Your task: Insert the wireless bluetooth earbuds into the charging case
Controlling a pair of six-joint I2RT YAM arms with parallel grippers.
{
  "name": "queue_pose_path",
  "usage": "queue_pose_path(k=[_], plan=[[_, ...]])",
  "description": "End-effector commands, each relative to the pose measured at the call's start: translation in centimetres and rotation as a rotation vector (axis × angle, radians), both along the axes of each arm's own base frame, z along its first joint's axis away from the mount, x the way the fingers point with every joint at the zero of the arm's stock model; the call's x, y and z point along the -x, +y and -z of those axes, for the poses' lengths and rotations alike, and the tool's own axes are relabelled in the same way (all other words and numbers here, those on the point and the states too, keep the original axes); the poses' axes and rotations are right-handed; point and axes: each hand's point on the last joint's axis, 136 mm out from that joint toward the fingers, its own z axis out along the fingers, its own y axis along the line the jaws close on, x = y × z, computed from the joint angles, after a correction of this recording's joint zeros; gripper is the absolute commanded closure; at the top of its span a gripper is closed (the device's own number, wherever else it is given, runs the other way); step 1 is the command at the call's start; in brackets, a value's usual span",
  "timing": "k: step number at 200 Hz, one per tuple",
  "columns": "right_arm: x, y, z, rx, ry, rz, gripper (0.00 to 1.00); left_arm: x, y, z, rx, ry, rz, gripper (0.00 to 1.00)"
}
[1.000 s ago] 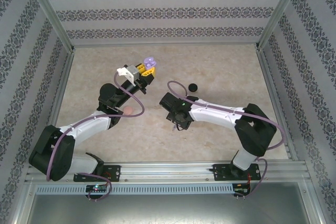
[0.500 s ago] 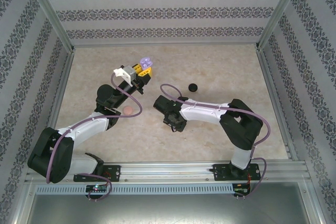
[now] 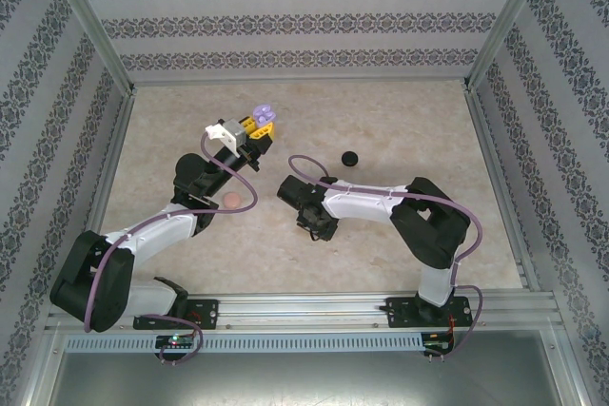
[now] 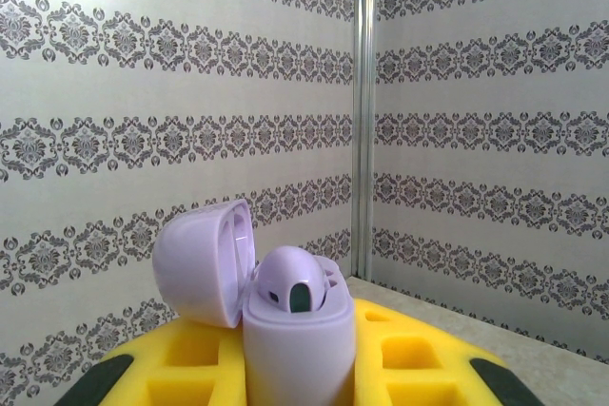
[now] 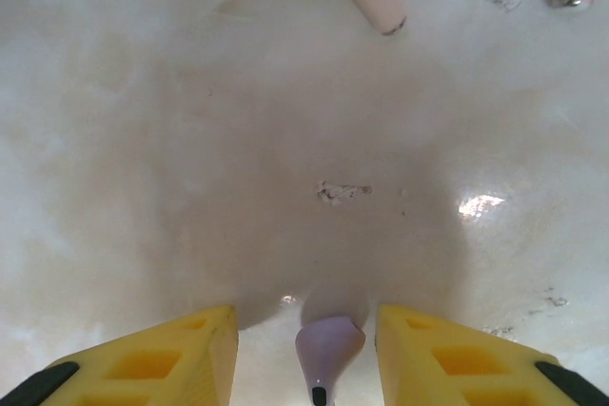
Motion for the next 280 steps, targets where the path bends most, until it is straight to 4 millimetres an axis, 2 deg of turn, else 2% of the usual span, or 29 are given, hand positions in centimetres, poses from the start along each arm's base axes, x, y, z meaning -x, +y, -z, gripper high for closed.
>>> queue_pose_path(k=[1,66,98,133,176,201,225,261,280], plan=[[0.7,-0.5,0.9,0.032,0.031,0.002,0.59,1.1,0.8,-2.4,0.043,-0.08,0.002,1.0],[0.7,-0.4,1.1,0.04,0.039,-0.028,0.67,1.1,0.8,-2.5,0.047,-0.078,0.003,1.0],[0.5,-0.2,1.0,0.039,0.032,-0.056,0.75,1.1,0.8,-2.4,0.047,-0.07,0.006,1.0],[-0.2,0.3,0.2,0.033,-0.002,-0.101,0.82,1.0,0.6,-2.3,0.045,-0.059,0.015,1.0],[-1.2,0.2,-1.6,0.03,-0.079,-0.144,0.82,1.0,0.4,-2.4,0.044,-0.05,0.028,1.0],[-1.7,-0.6,-3.6,0.027,-0.159,-0.157,0.82,1.1,0.2,-2.4,0.036,-0.045,0.038,1.0],[-2.4,-1.8,-6.5,0.026,-0.248,-0.176,0.82,1.3,0.0,-2.7,0.027,-0.047,0.058,1.0],[-4.1,-3.6,-11.7,-0.015,-0.381,-0.202,0.82,1.6,-0.8,-3.1,0.006,-0.054,0.105,1.0],[-5.5,-4.4,-15.5,-0.053,-0.469,-0.216,0.82,1.8,-1.4,-3.1,-0.018,-0.049,0.139,1.0]])
